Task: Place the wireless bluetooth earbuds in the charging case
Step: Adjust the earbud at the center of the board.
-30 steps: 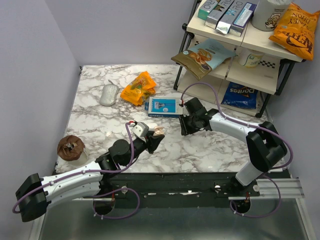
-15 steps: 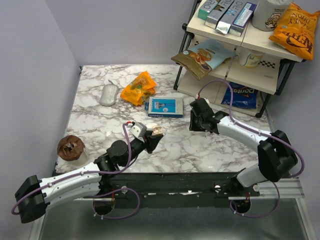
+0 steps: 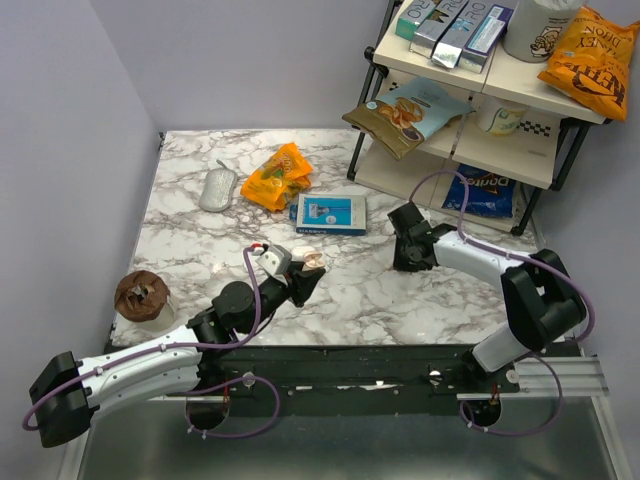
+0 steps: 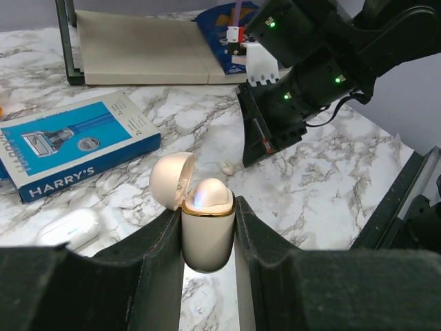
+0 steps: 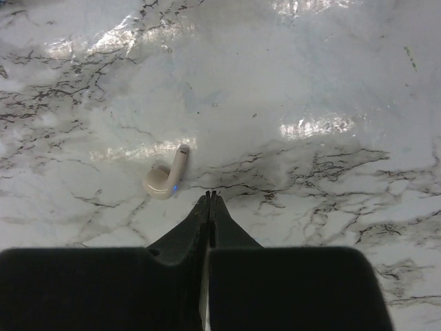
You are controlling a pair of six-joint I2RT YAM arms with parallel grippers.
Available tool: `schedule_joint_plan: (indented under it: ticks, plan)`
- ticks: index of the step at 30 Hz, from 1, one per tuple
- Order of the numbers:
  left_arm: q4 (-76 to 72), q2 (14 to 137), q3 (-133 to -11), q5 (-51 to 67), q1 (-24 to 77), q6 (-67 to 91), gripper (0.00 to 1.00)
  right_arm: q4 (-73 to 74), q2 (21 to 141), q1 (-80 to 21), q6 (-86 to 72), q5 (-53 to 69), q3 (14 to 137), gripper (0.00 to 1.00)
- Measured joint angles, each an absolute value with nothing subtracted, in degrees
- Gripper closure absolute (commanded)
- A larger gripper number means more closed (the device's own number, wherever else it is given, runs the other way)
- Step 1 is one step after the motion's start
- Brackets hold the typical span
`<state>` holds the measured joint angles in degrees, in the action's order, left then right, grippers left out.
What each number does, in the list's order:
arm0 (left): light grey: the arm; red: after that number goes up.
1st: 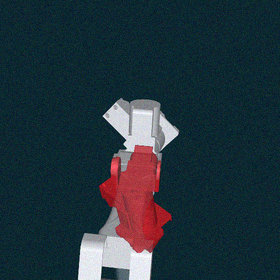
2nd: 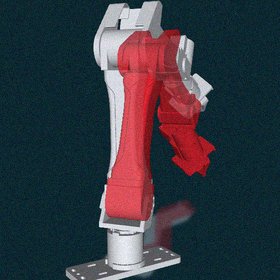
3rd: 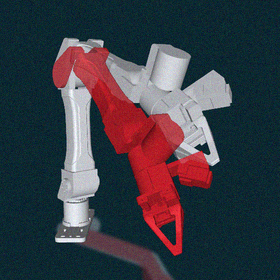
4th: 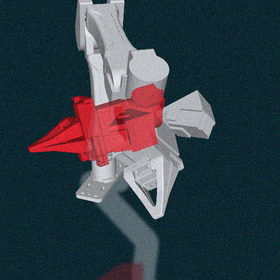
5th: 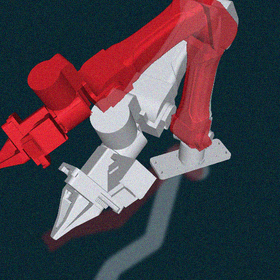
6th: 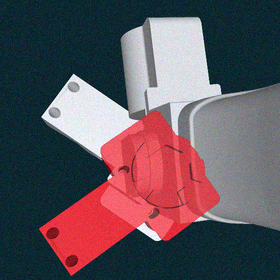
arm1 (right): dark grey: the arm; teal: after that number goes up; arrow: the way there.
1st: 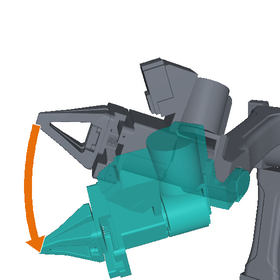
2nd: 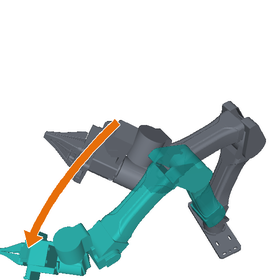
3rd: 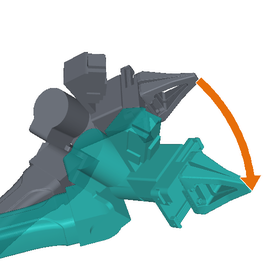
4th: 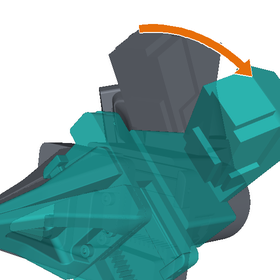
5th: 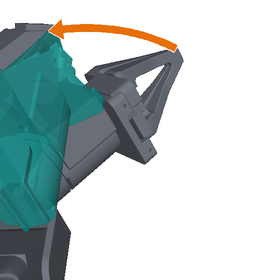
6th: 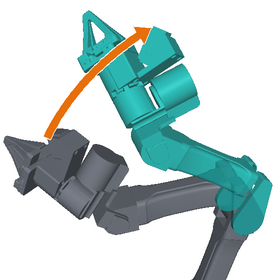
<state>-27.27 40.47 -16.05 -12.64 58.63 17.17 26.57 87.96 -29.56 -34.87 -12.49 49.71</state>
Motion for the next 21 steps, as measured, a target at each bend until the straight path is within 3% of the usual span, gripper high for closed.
schedule_joint_plan:
  ticks: [21]
  plan:
    - [-27.33, 41.50, -15.81, -13.10, 58.89, 17.15, 1.00, 25.96, 96.40, -29.56, -33.95, -5.74, 56.77, 0.91]
